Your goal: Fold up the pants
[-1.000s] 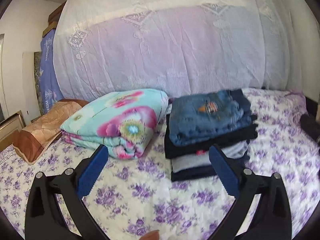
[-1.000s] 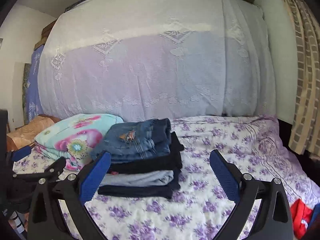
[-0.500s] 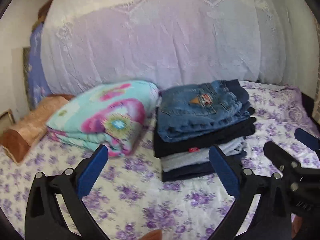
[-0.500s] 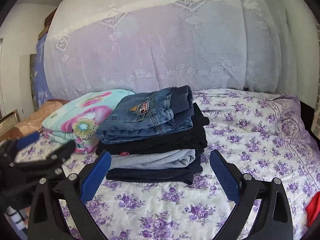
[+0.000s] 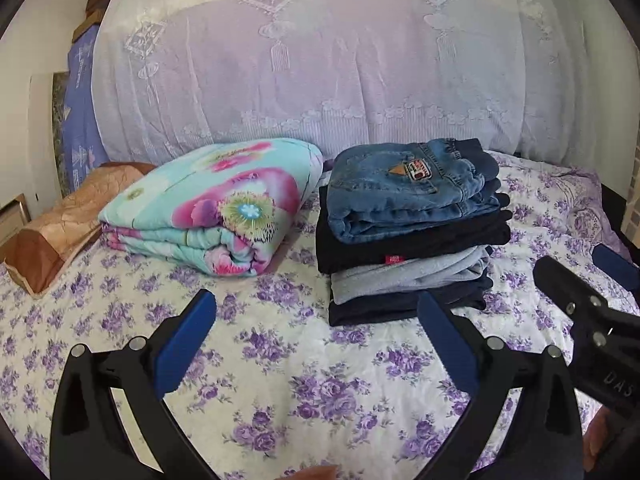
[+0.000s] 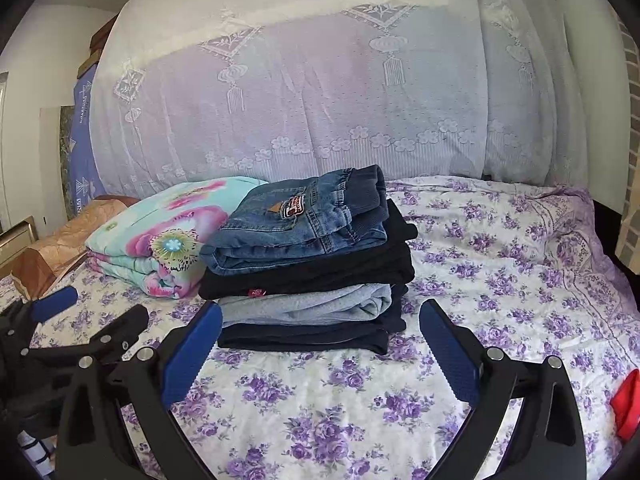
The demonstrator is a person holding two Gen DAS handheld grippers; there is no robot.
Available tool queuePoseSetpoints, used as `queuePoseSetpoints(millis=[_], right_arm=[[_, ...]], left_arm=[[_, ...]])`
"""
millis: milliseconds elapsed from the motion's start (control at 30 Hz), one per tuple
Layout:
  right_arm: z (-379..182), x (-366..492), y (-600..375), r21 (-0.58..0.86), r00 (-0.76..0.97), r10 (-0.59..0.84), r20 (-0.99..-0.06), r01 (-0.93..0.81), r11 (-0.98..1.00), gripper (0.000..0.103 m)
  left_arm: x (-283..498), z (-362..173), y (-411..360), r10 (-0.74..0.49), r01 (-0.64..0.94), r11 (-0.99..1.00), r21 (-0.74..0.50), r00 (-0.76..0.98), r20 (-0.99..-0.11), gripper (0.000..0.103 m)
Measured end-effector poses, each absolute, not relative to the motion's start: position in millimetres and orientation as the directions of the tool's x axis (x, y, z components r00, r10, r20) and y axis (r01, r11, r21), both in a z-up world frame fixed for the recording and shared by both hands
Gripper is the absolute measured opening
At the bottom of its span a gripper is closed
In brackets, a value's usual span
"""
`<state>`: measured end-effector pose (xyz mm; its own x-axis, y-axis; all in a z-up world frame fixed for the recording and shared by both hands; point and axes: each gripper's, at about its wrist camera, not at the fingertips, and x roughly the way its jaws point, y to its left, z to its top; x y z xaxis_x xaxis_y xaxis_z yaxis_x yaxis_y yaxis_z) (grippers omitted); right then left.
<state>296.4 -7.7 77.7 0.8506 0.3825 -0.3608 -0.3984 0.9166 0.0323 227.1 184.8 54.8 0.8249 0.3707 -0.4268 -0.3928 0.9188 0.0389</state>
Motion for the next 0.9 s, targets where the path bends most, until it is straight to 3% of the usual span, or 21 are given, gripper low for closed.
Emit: queuePoseSetpoints(millis=[233, 500, 900], right_arm=[[68.6, 287.1, -15.5, 0.03, 0.86, 0.355, -0.368, -0.37, 0.929, 0.099], [75.4, 288.1, -13.0, 0.057, 0.841, 0.409, -0.354, -0.417, 0.907, 0.099], [79.9, 286.7, -16.8, 0.023, 0.861, 0.377, -0.341, -0.393, 0.919, 0.099]], left_arm=[[250.2, 58.8, 173.0, 0.336, -0.325, 0.94, 0.103, 0.834, -0.439, 0.099], [246.1, 56.2, 175.8, 0.352, -0.357, 0.931, 0.075, 0.824, -0.445, 0.099], [240.9, 58.0, 171.6, 0.356, -0.358, 0.93, 0.083, 0.824, -0.441, 0.099]])
